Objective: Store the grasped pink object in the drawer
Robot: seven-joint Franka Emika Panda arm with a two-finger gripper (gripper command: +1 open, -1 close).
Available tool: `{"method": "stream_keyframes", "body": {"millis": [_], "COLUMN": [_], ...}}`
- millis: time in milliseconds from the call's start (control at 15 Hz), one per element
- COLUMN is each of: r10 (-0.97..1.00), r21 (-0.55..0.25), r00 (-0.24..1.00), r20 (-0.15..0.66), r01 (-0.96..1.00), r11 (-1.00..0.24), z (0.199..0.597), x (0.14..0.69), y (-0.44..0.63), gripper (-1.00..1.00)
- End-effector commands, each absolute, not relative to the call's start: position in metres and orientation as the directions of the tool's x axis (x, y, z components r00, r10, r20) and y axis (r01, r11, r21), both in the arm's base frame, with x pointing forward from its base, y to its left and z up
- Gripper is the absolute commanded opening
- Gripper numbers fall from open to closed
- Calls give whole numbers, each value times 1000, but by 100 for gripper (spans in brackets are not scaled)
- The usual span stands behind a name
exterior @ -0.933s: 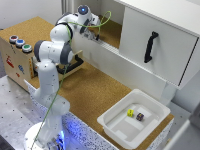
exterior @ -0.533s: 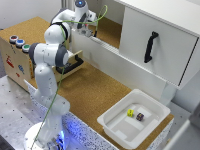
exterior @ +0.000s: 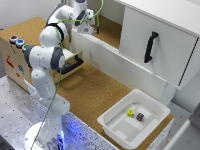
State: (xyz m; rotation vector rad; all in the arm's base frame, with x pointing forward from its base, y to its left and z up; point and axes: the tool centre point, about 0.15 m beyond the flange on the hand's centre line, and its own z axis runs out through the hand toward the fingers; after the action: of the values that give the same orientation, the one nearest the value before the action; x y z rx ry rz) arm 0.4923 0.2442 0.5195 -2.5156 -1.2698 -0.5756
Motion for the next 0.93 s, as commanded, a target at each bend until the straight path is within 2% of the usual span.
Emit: {"method": "stream_keyframes", "body": {"millis": [0, 200, 267, 467, 867], "r10": [719, 789, 801, 868, 870], "r21": [-77, -20, -24, 30, -10], "r00": [443, 396, 391, 307, 325], "r20": [536, 471, 454, 390, 370], "r01": [873, 898, 904, 938, 938], "r11": [-481, -439, -428, -345, -346], "z": [498, 483, 478, 460, 405], "x": [438, 424, 419, 394, 359], "y": [225, 243, 250, 270, 280], "gripper": [-100, -100, -100, -100, -100]}}
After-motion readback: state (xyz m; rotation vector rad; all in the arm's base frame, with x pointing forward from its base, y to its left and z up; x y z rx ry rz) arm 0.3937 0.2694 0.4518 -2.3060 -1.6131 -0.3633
